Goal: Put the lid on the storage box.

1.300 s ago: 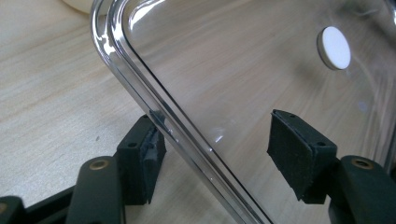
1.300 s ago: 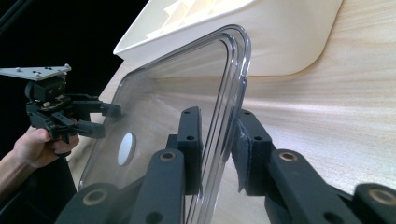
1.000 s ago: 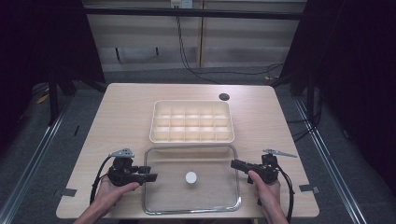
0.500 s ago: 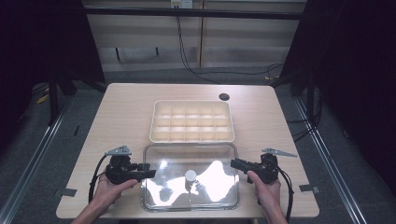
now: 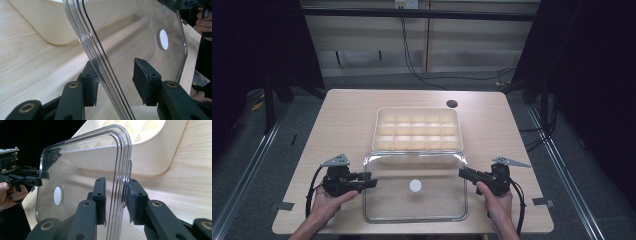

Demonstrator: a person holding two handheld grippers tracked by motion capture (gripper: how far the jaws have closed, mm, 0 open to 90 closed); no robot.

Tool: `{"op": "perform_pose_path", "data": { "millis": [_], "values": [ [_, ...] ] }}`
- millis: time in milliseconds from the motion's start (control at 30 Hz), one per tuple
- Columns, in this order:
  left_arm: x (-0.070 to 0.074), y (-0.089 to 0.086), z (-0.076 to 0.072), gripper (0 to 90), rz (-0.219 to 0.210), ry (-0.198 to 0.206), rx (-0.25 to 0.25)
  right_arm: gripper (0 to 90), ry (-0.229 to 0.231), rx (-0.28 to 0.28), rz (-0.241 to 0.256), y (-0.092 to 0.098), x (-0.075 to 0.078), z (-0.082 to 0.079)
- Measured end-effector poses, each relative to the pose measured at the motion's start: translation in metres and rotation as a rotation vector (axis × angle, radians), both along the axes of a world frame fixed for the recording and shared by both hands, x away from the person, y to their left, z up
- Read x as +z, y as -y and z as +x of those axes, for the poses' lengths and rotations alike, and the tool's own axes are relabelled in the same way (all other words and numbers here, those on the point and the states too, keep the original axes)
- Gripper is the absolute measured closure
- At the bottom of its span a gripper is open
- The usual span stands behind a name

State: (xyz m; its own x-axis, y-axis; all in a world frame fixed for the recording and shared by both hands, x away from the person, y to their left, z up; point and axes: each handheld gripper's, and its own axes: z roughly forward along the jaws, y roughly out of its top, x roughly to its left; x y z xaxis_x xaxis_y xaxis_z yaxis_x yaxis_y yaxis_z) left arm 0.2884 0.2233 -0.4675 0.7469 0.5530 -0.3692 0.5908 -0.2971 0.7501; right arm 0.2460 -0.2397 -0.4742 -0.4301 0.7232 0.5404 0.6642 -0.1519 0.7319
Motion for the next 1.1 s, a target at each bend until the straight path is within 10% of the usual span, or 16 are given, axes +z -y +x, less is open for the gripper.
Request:
{"op": "perform_pose_path", "data": {
  "millis": [1100],
  "values": [
    [0.019, -0.008, 0.000, 66.8, -0.078, 0.067, 0.034, 74.0, 0.105, -0.001, 0.014, -0.002, 0.021, -0.004]
  ]
}}
